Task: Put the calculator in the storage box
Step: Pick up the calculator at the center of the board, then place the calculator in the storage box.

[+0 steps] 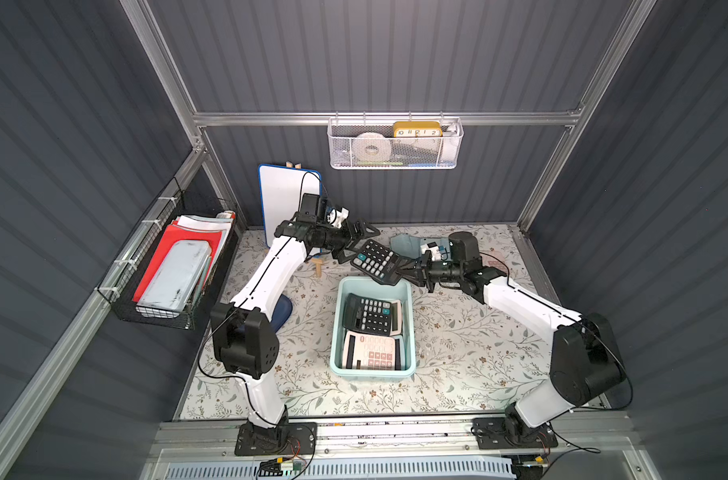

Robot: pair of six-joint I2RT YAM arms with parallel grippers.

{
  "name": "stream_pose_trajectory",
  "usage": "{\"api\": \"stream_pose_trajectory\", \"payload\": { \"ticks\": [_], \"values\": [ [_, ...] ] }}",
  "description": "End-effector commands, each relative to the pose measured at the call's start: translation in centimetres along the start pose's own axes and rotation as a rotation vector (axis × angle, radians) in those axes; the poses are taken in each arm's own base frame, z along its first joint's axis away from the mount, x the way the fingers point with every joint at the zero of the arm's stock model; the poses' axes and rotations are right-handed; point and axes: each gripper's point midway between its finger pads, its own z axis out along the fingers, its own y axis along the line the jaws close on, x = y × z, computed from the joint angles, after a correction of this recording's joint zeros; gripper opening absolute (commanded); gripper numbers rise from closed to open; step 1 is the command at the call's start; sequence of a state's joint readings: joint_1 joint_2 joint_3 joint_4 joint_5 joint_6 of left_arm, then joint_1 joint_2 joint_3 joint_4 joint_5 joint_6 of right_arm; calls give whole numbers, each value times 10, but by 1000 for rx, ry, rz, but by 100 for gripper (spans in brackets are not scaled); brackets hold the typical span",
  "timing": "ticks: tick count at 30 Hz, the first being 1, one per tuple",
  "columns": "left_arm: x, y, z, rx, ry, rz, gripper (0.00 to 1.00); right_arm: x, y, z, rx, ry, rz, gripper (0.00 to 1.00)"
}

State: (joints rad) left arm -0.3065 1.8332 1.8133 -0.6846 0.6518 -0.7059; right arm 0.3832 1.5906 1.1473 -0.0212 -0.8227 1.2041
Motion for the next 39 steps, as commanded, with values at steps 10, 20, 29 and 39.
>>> {"api": "stream_pose_trajectory", "payload": {
  "ticks": [10, 20, 29, 39],
  "values": [
    [-11, 31, -49, -265, -149, 12, 99, 45, -24, -11, 264, 233, -154, 0],
    [-12, 36, -46, -272, -145, 6, 99, 48, -45, 7, 405, 268, -177, 0],
    [-12, 34, -43, -253, -139, 7, 99, 40, -59, 25, 539, 251, -190, 0],
    [-13, 34, -42, -248, -135, 8, 99, 41, -62, 13, 625, 254, -223, 25]
  ]
}}
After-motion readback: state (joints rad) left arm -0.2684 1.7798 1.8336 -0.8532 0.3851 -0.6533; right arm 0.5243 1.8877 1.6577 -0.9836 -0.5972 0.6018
